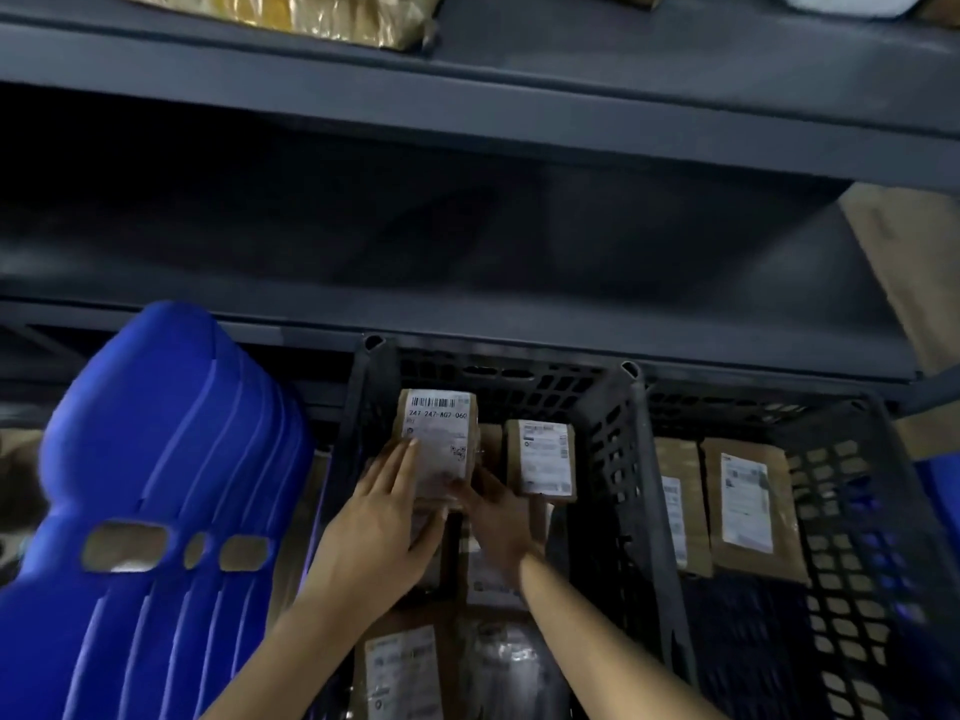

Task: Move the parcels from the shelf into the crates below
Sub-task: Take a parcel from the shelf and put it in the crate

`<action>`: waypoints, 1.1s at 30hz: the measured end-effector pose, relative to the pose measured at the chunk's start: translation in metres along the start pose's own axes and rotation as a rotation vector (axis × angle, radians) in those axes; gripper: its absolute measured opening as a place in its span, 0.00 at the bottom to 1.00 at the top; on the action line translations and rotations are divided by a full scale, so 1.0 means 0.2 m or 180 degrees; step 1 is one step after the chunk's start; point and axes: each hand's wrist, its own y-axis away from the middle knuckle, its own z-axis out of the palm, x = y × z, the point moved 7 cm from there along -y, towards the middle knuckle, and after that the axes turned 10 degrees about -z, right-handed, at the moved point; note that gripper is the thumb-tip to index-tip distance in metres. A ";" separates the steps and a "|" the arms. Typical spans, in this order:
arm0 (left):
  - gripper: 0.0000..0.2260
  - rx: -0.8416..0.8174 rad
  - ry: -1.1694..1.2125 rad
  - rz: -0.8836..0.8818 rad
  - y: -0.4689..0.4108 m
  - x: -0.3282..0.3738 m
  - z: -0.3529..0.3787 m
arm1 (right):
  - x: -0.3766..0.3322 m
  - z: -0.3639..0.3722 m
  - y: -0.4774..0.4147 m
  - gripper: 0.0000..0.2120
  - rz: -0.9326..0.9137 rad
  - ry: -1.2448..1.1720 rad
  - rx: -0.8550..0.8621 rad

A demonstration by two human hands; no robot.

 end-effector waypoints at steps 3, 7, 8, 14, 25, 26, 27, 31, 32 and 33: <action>0.34 -0.0055 -0.0061 -0.0018 -0.02 -0.02 0.03 | 0.04 0.04 -0.05 0.13 -0.0028 0.0026 -0.0035; 0.34 -0.0102 -0.0042 0.0036 -0.03 -0.03 0.07 | 0.08 0.10 -0.13 0.17 -0.0018 0.0128 -0.0127; 0.34 -0.0103 -0.0056 0.0054 -0.03 -0.03 0.08 | 0.09 0.10 -0.14 0.18 -0.0013 0.0127 -0.0132; 0.34 -0.0152 -0.0148 0.0087 -0.07 -0.08 0.12 | 0.14 0.11 -0.19 0.20 0.0016 0.0357 -0.0170; 0.33 -0.0196 -0.0014 0.0114 -0.10 -0.09 0.21 | 0.18 0.09 -0.24 0.16 0.0163 0.0442 -0.0095; 0.33 -0.0197 -0.0012 0.0117 -0.10 -0.09 0.21 | 0.18 0.08 -0.25 0.16 0.0136 0.0501 -0.0085; 0.33 -0.0193 -0.0009 0.0122 -0.10 -0.09 0.21 | 0.17 0.08 -0.26 0.17 0.0103 0.0562 -0.0094; 0.33 -0.0173 0.0040 0.0128 -0.10 -0.09 0.20 | 0.15 0.06 -0.27 0.18 0.0022 0.0829 -0.0128; 0.33 -0.0169 0.0038 0.0125 -0.10 -0.09 0.20 | 0.14 0.05 -0.28 0.18 0.0030 0.0850 -0.0120; 0.33 -0.0163 0.0027 0.0124 -0.10 -0.09 0.20 | 0.14 0.05 -0.28 0.19 0.0039 0.0850 -0.0114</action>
